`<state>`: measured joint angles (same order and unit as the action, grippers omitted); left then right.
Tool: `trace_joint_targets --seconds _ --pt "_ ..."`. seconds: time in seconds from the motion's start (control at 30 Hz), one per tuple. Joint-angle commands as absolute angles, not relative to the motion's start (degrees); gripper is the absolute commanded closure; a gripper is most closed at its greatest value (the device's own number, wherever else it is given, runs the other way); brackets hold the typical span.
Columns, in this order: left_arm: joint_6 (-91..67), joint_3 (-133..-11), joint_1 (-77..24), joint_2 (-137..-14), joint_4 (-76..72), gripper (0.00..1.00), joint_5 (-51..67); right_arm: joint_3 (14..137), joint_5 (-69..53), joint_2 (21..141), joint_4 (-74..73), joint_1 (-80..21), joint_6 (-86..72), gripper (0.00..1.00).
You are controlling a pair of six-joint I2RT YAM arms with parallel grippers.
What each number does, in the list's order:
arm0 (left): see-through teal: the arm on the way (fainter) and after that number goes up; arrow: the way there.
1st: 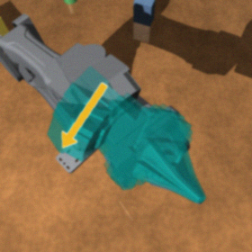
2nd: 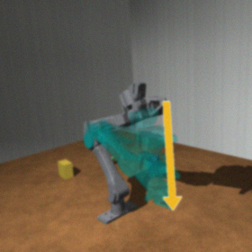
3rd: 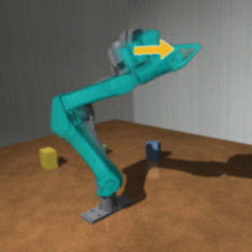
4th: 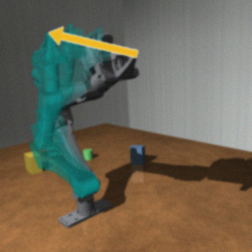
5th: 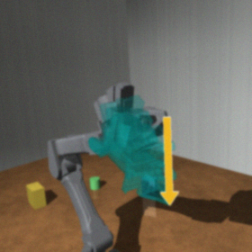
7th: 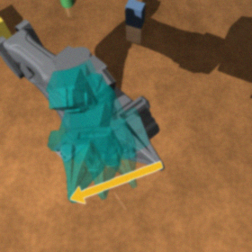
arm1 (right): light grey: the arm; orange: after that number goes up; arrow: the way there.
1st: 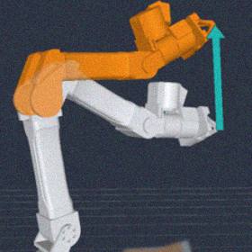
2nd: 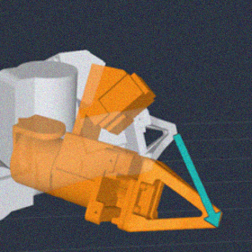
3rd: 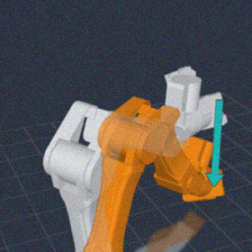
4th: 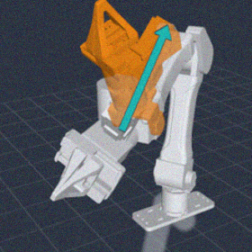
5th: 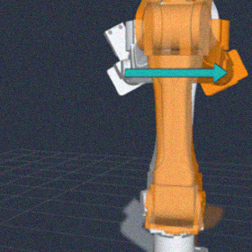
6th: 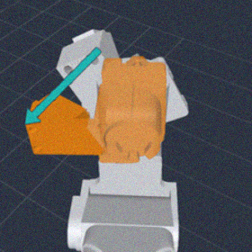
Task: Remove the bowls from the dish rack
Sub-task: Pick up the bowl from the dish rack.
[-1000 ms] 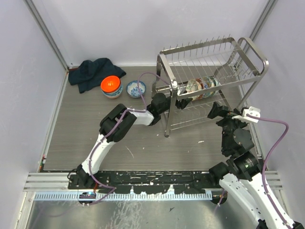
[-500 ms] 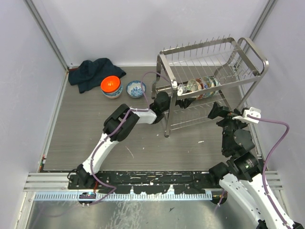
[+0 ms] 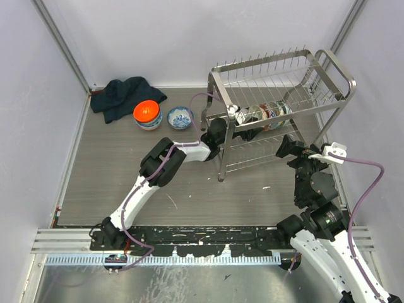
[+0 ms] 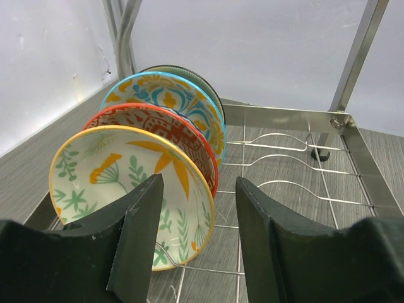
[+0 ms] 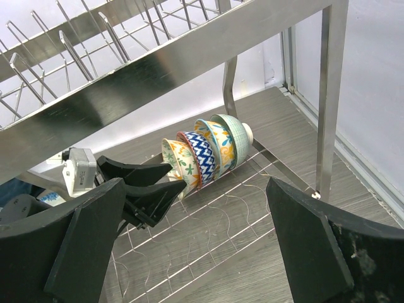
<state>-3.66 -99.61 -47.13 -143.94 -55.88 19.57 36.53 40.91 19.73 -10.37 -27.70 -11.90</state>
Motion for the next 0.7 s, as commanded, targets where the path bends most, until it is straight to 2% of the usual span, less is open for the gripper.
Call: trace_joint_targets --seconds 0.0,0.67 --pt "-4.4 -102.9 -46.9 -146.0 -53.8 0.43 21.0 38.5 41.3 19.0 -8.2 -28.0 -11.3 0.0" --pt "-5.2 -108.7 -47.1 -148.6 -47.5 0.46 21.0 38.5 41.8 19.0 -8.2 -28.0 -11.2 0.0"
